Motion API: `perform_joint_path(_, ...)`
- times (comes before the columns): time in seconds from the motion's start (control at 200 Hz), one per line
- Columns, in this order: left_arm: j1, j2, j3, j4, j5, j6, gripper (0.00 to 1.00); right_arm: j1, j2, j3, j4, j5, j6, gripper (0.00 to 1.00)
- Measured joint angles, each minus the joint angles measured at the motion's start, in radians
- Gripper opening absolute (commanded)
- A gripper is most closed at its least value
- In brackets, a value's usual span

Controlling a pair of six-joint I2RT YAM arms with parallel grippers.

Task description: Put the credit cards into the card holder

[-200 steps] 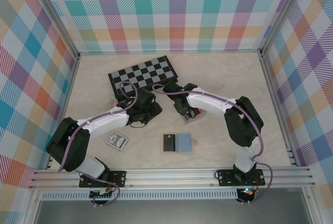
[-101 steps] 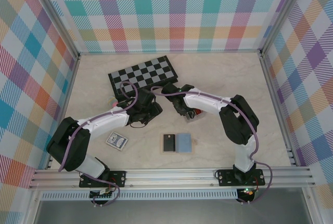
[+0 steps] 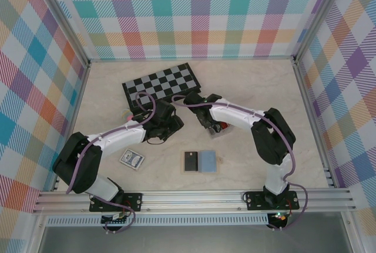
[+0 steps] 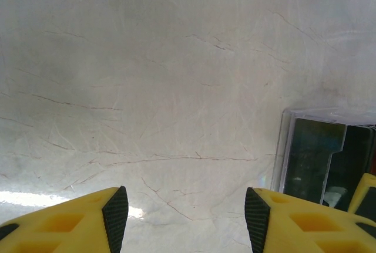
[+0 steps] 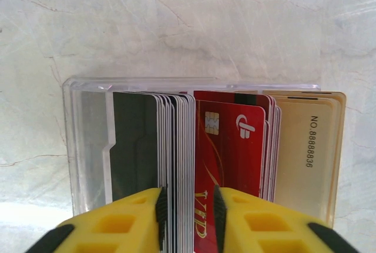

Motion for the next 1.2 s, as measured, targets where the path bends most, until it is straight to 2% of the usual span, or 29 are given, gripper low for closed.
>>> perform_joint_path(0.165, 0.0, 0.001, 0.0, 0.009, 0.006, 0.0, 0.57, -0.023, -0.004, 0.0, 0.002, -0.036, 0.003, 0.36)
perform_joint_path(0.705, 0.001, 0.016, 0.001, 0.018, 0.014, 0.001, 0.57, -0.044, -0.006, 0.002, 0.003, -0.123, 0.074, 0.34)
perform_joint_path(0.805, 0.001, 0.016, 0.001, 0.018, 0.015, 0.001, 0.57, -0.047, -0.01, 0.002, 0.002, -0.134, 0.081, 0.3)
perform_joint_path(1.2, 0.001, 0.016, 0.002, 0.017, 0.014, 0.005, 0.57, -0.048, -0.016, 0.027, 0.003, -0.324, 0.11, 0.3)
